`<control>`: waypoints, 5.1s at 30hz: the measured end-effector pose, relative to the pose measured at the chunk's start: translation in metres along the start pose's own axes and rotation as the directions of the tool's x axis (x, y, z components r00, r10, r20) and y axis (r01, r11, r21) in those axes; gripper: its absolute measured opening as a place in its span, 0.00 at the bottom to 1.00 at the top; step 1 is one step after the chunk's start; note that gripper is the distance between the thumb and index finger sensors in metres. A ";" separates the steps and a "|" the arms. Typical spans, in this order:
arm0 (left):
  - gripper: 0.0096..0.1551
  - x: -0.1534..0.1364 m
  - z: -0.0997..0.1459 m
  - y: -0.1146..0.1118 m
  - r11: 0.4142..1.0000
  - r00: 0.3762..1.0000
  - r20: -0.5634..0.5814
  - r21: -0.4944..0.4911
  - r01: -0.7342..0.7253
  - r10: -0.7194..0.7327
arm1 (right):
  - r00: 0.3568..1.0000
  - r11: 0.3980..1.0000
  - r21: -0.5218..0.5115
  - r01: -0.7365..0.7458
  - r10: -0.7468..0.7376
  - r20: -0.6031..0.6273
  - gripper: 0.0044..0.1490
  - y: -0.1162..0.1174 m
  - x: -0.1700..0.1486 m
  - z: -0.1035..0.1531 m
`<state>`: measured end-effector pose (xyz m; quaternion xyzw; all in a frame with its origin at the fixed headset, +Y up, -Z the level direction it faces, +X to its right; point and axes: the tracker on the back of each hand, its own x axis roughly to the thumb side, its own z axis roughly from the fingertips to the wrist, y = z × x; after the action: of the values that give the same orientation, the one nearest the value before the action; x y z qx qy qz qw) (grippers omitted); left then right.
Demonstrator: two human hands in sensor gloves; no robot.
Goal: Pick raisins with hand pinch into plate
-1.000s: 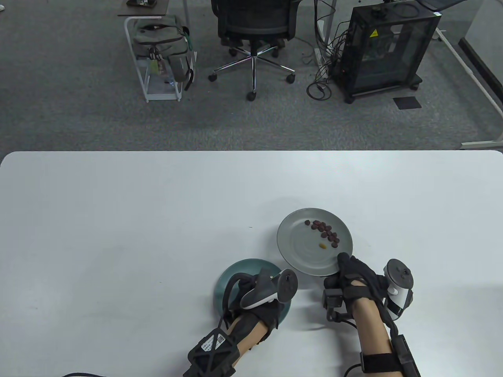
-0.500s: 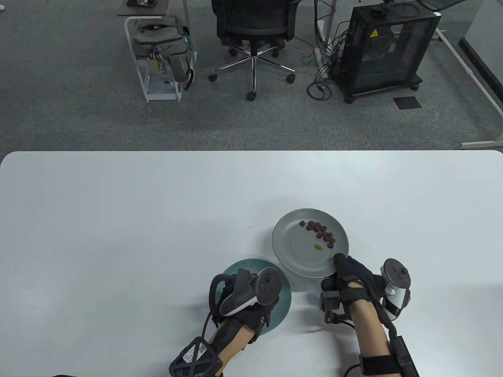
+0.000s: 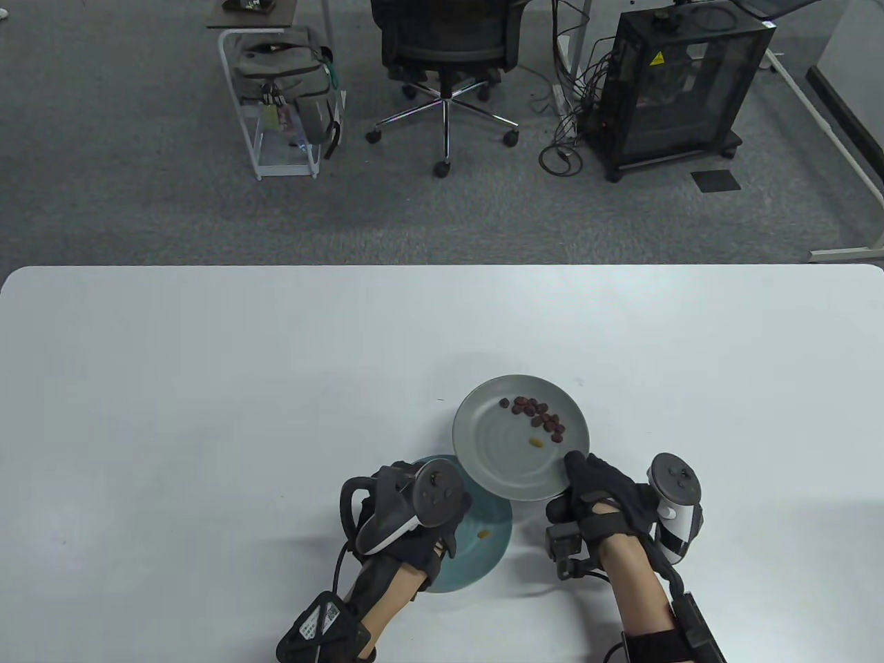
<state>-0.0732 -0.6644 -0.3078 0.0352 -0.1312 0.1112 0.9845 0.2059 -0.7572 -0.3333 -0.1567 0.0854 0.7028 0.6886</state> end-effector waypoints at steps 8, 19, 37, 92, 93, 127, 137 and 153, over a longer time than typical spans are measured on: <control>0.26 0.002 0.000 -0.001 1.000 1.000 -0.005 0.018 0.025 -0.025 | 0.998 0.996 0.056 -0.066 0.065 0.018 0.34 0.019 0.001 0.006; 0.26 0.003 0.002 0.003 0.999 1.000 0.004 0.037 0.026 -0.026 | 0.993 0.984 0.132 -0.120 0.117 0.032 0.34 0.041 -0.001 0.011; 0.29 0.014 -0.023 0.000 0.986 0.992 -0.036 -0.113 0.120 -0.125 | 0.988 0.958 0.240 -0.155 0.156 0.016 0.34 0.068 -0.008 0.017; 0.23 0.035 -0.040 -0.005 0.972 0.981 -0.020 -0.143 0.187 -0.192 | 0.985 0.965 0.199 -0.168 0.174 -0.013 0.34 0.063 -0.007 0.015; 0.23 0.036 -0.039 -0.001 0.973 0.981 -0.016 -0.134 0.190 -0.194 | 0.986 0.968 0.191 -0.161 0.167 -0.017 0.34 0.061 -0.007 0.014; 0.22 0.030 -0.066 -0.046 0.927 0.981 0.036 -0.320 0.194 -0.192 | 0.992 0.985 -0.141 0.099 -0.110 -0.069 0.34 -0.050 -0.003 -0.018; 0.22 0.039 -0.079 -0.067 0.894 0.967 0.045 -0.372 0.250 -0.252 | 0.987 0.977 -0.167 0.133 -0.146 -0.071 0.34 -0.058 -0.002 -0.018; 0.22 0.045 -0.078 -0.068 0.888 0.961 0.035 -0.373 0.268 -0.275 | 0.984 0.974 -0.168 0.155 -0.168 -0.063 0.34 -0.059 -0.002 -0.017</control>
<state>0.0043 -0.7135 -0.3739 -0.1361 -0.1344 -0.0543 0.9800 0.2664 -0.7620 -0.3428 -0.2457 0.0413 0.6426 0.7246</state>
